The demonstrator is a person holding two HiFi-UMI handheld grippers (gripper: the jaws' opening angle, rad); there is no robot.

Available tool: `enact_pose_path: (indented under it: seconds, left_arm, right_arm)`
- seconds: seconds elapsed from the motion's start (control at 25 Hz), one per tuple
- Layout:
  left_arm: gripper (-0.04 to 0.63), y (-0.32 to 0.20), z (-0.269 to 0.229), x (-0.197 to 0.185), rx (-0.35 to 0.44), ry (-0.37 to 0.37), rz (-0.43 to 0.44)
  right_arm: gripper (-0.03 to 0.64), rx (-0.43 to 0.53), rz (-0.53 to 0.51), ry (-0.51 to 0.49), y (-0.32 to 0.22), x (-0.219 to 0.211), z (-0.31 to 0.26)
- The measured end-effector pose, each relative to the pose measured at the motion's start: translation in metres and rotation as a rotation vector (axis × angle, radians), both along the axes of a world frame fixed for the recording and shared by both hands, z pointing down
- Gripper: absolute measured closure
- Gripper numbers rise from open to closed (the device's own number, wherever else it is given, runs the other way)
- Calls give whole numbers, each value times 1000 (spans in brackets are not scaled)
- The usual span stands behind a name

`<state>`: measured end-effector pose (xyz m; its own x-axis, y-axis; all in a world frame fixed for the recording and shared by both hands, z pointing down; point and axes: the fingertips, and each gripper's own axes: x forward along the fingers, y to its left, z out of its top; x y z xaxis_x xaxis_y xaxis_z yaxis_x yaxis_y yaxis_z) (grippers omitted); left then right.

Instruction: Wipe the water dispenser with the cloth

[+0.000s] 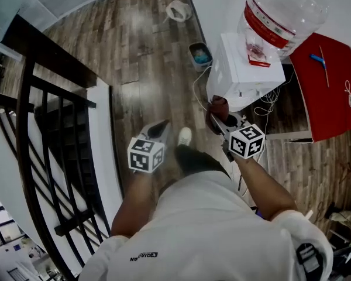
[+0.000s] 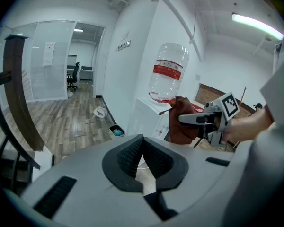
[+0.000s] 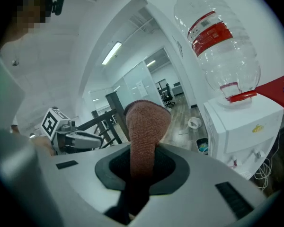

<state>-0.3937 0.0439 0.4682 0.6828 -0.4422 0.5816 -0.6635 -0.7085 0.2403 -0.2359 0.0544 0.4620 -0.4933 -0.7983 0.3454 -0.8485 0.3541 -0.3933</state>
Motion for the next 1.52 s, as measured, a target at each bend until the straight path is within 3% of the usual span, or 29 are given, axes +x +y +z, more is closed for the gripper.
enact_pose_path:
  seconds: [0.28,0.64,1.16,1.44,1.52]
  left_arm:
    - [606,-88,11,11,15,-64,133]
    - [606,-216,-4,60,63,-77,305]
    - [606,-273,-2,175,54,-44,657]
    - [606,-332,4,212,54,-24,860]
    - [606,-349,7,219,53,-26,919]
  right_arm:
    - [561,17,83,-40,-80,-5,16]
    - [561,32,259,-62,-155,35,13]
    - [561,-18,597,-52,-165,110,3]
    - [561,10,808,-188,-248,140,-7]
    - [561,17,857,-187,-278,150,-4]
